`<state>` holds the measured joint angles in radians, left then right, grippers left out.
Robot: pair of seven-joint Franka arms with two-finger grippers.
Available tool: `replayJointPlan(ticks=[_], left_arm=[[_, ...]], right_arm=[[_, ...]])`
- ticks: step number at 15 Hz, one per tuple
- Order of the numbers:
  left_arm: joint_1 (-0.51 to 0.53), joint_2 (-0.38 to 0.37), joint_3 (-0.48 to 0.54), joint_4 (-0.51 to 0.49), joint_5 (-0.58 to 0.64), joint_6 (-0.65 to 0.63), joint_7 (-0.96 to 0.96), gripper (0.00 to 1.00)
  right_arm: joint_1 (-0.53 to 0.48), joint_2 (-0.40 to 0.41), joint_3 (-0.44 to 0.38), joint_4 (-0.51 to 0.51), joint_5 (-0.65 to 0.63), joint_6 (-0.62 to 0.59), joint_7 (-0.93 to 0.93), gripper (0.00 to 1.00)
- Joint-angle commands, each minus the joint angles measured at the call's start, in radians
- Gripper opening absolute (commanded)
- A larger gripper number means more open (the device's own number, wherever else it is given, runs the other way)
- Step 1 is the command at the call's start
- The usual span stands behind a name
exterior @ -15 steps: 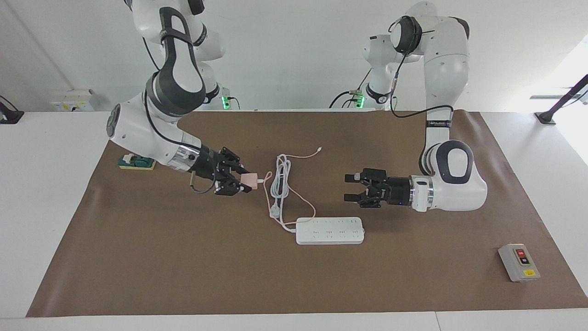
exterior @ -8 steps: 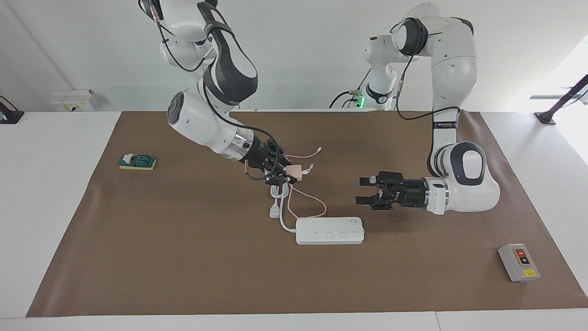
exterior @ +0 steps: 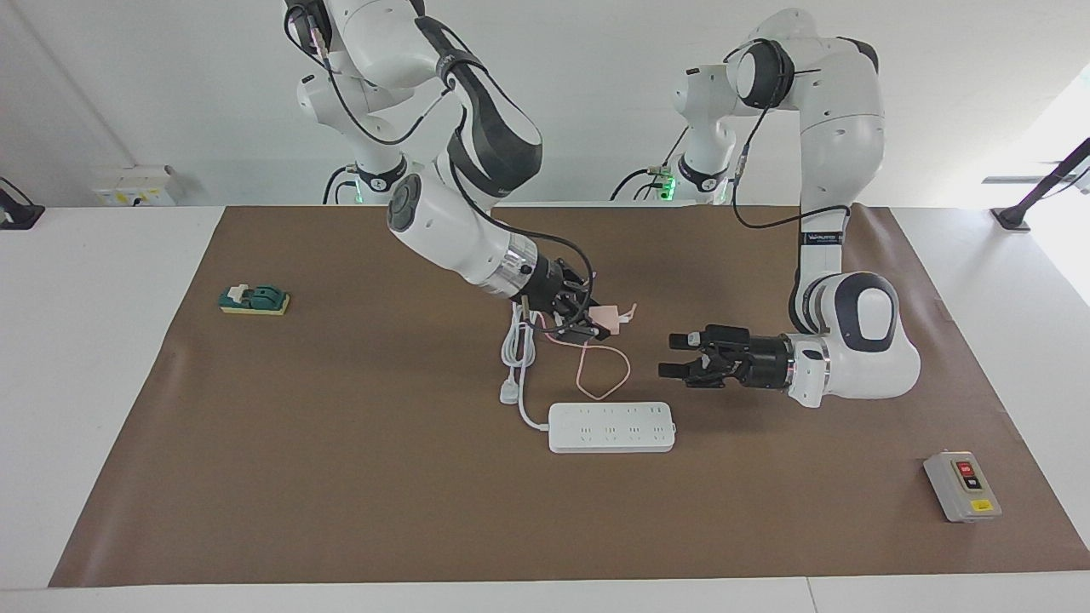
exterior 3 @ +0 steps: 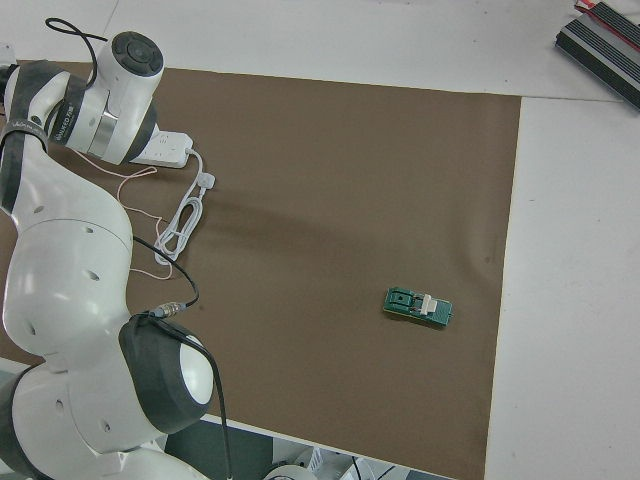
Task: Plug charger into power strip
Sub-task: 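Lift the charger with the right gripper toward the left gripper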
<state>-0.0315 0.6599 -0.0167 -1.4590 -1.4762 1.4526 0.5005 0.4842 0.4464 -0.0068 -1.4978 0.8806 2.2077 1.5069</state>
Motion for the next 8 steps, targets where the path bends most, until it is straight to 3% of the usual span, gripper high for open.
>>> replayJointPlan(ticks=[1, 8], left_arm=[[0.022, -0.002, 0.0, 0.0, -0.012, -0.038, -0.031, 1.0], [0.022, -0.032, 0.001, -0.055, -0.012, -0.034, -0.028, 1.0]], right_arm=[[0.016, 0.083, -0.005, 0.12, 0.001, -0.002, 0.042, 0.0], [0.05, 0.202, -0.012, 0.293, -0.015, -0.002, 0.122, 0.0]])
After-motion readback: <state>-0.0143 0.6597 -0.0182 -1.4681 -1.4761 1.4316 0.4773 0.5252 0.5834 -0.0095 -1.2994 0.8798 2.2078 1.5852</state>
